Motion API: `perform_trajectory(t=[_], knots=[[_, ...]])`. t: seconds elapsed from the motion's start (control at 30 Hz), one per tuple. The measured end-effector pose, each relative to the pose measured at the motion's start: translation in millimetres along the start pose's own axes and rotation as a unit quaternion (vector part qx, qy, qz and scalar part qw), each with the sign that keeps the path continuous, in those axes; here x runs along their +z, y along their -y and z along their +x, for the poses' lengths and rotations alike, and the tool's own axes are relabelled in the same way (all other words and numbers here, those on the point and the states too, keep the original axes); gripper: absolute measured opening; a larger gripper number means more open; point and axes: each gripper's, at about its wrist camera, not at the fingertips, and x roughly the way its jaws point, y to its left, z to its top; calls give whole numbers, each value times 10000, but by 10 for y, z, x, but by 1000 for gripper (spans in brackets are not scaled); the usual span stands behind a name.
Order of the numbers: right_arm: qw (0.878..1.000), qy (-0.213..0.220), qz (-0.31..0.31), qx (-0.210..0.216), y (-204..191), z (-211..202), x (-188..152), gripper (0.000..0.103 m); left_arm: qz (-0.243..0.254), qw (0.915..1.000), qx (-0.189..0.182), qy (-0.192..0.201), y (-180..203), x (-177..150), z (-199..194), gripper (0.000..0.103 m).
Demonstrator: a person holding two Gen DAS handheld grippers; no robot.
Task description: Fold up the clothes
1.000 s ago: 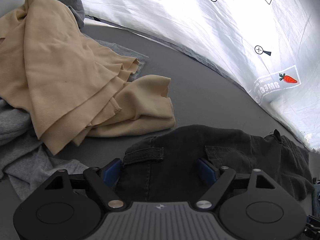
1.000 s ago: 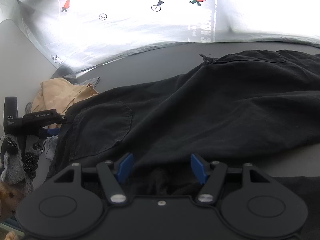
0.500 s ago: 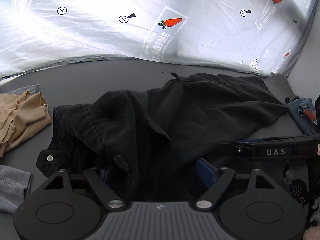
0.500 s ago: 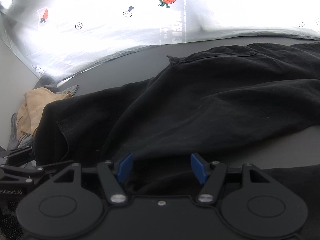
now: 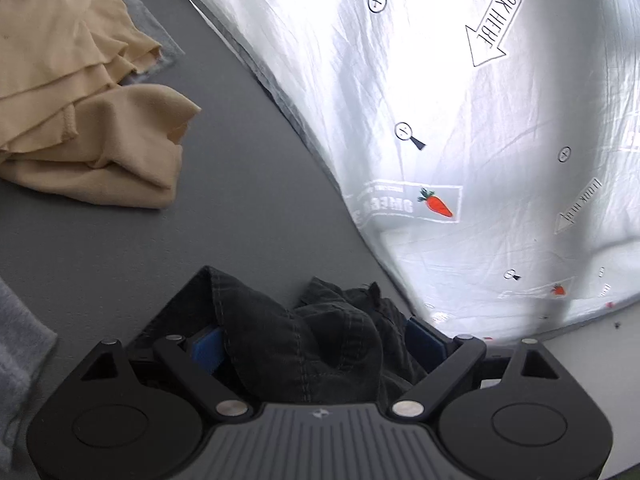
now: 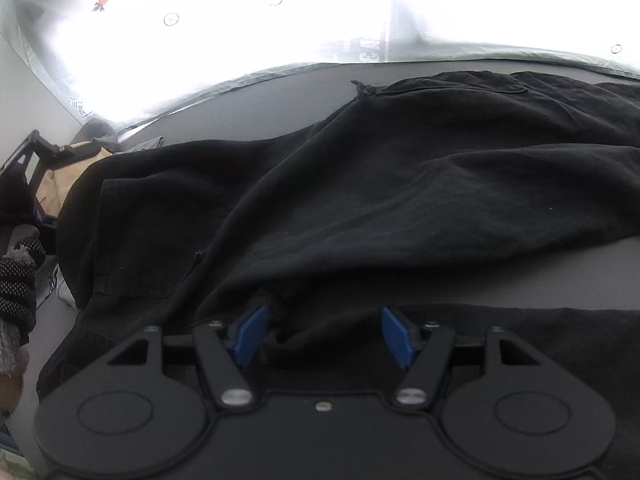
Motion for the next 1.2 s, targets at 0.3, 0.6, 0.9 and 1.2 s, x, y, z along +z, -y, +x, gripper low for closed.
perform_trajectory(t=[0.3, 0.6, 0.9, 1.2], knots=[[9998, -109, -70, -137, -37, 32, -8, 65, -749, 9921, -149, 991, -7, -17, -293, 28], [9997, -64, -32, -215, -22, 36, -17, 67, -276, 9622, 1916, 1916, 155, 188, -558, 15], [9903, 428, -496, -1228, -52, -83, -45, 67, -776, 9167, 3644, 1441, -178, 272, -283, 19], [9669, 978, -1433, -1871, -214, -89, 4, 56, 313, 8914, 4176, 1731, 293, 148, -655, 85]])
